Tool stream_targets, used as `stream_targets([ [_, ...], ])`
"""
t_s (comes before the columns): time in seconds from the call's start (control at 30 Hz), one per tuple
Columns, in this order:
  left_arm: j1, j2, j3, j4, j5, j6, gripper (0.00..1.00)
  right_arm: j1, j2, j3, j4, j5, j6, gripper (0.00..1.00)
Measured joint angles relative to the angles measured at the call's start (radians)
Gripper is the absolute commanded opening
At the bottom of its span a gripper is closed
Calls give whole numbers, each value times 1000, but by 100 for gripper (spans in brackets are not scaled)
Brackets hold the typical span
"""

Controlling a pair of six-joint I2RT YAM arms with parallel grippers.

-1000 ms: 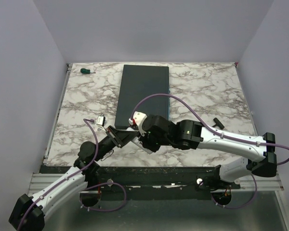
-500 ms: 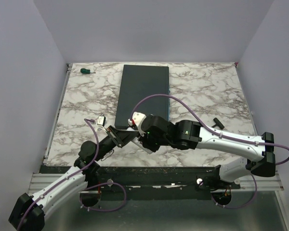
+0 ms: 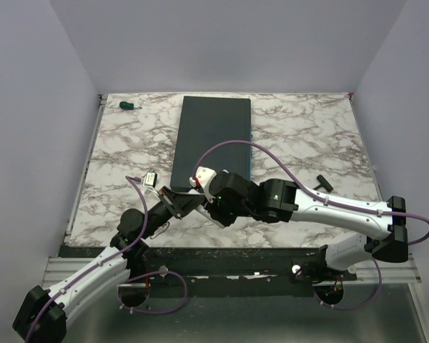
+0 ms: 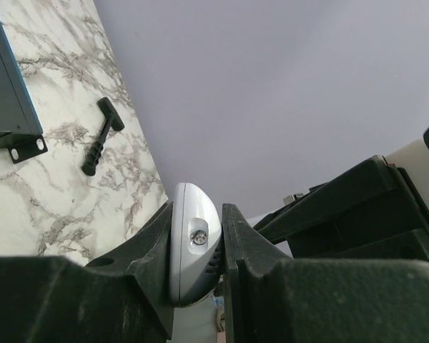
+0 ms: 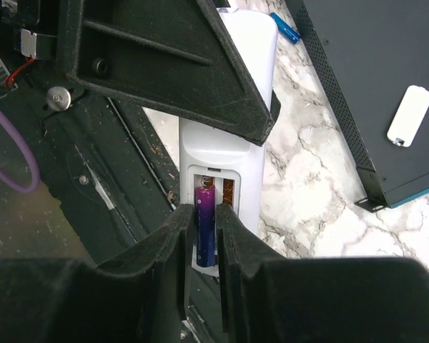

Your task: Load the batteries into the remote control

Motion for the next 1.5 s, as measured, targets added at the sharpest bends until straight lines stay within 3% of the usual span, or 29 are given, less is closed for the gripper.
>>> stream_targets([
  [0.67, 0, 2, -8, 1, -14, -3, 0, 0, -2, -3, 14, 0, 1, 41],
  [1.07, 0, 5, -10, 1, -14, -9, 0, 0, -16, -4, 28, 10, 0, 42],
  [1.3, 0, 6, -10, 0, -14, -19, 0, 0, -120, -49, 85, 15, -13, 44],
  [1.4, 0, 6, -10, -1, -14, -20, 0, 0, -224, -113, 149, 12, -26, 41],
  [1.5, 0, 8, -10, -3, -14, -22, 0, 0, -362, -223, 244, 3, -34, 29],
])
